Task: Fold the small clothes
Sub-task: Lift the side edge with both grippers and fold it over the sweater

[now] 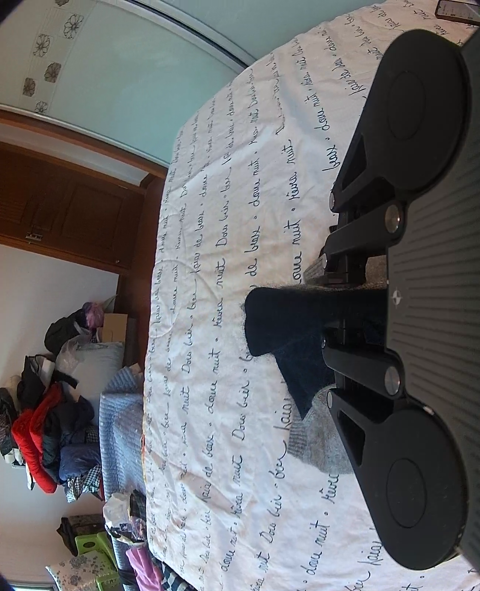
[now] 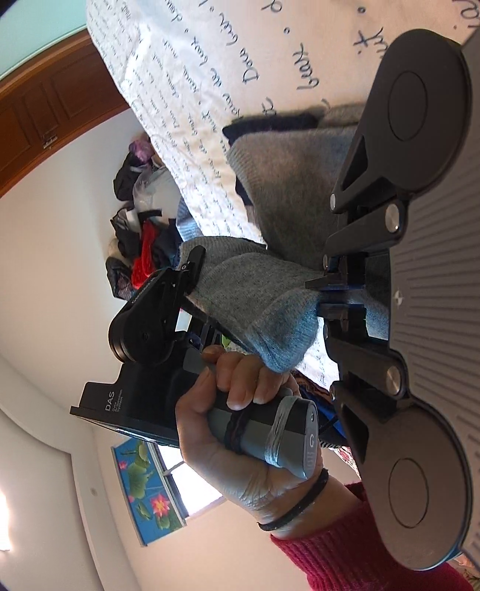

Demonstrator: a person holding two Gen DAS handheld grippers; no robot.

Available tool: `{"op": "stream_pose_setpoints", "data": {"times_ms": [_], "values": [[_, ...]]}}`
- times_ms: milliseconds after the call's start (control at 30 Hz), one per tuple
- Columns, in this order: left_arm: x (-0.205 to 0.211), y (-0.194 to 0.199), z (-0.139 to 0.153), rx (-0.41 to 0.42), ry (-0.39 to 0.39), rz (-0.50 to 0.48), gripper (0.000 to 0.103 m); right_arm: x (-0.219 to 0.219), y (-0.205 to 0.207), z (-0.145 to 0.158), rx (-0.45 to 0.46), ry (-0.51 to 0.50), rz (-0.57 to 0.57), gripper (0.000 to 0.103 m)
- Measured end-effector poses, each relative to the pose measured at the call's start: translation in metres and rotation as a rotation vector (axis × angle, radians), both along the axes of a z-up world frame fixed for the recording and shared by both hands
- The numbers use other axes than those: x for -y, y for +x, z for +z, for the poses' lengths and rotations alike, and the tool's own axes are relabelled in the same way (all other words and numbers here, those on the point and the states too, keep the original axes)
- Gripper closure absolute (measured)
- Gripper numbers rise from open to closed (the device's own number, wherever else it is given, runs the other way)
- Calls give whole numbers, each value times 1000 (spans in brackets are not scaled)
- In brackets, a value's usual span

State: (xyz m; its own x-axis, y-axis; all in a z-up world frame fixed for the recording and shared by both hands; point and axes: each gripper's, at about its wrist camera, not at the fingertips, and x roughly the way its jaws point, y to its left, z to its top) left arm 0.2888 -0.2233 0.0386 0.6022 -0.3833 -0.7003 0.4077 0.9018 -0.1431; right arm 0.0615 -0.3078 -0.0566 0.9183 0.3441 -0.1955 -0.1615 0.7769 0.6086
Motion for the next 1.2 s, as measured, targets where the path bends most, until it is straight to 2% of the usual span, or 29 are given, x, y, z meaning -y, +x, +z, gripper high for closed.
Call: {"op": "stream_pose_setpoints", "data": {"times_ms": [533, 1200], "values": [[51, -3, -47, -43, 85, -41, 92, 32, -10, -36, -125, 131, -62, 97], [66, -8, -57, -30, 127, -46, 92, 39, -22, -42, -172, 161, -82, 96]]}}
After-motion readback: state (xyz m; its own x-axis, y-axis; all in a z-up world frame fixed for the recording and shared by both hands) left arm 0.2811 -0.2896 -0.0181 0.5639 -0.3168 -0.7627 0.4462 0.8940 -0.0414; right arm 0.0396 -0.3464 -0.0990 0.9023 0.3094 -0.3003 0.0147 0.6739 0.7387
